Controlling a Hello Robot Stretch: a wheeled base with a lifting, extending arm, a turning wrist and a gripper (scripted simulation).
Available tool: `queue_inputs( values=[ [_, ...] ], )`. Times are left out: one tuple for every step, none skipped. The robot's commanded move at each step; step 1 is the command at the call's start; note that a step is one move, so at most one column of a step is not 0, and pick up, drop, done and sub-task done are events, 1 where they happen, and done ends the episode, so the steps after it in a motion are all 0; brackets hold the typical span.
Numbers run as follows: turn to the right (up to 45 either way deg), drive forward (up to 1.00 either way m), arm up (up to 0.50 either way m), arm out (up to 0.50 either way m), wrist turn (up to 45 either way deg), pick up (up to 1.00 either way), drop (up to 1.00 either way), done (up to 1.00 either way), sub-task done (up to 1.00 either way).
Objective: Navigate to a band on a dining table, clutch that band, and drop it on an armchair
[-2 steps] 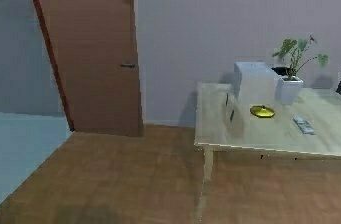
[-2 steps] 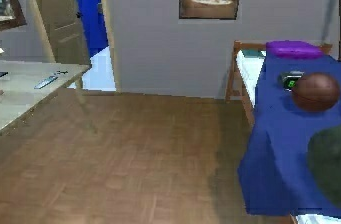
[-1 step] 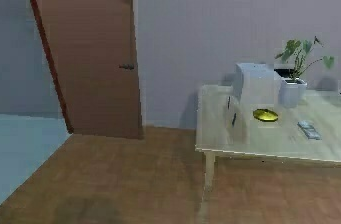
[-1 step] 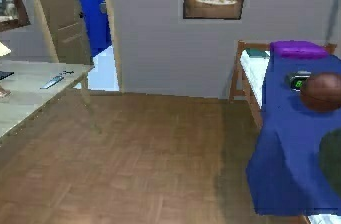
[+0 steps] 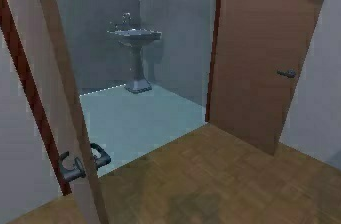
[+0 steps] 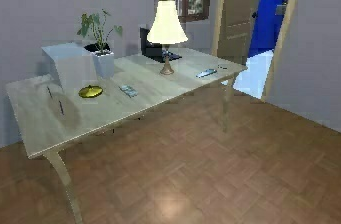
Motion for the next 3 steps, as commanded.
queue_inputs(
  values=[
    [0.0, 0.25, 0.0, 0.0, 0.0, 0.0, 0.0, 0.0, 0.0],
    [45.0, 0.0, 0.0, 0.0, 0.0, 0.0, 0.0, 0.0, 0.0],
    [45.0, 0.0, 0.0, 0.0, 0.0, 0.0, 0.0, 0.0, 0.0]
  ],
)
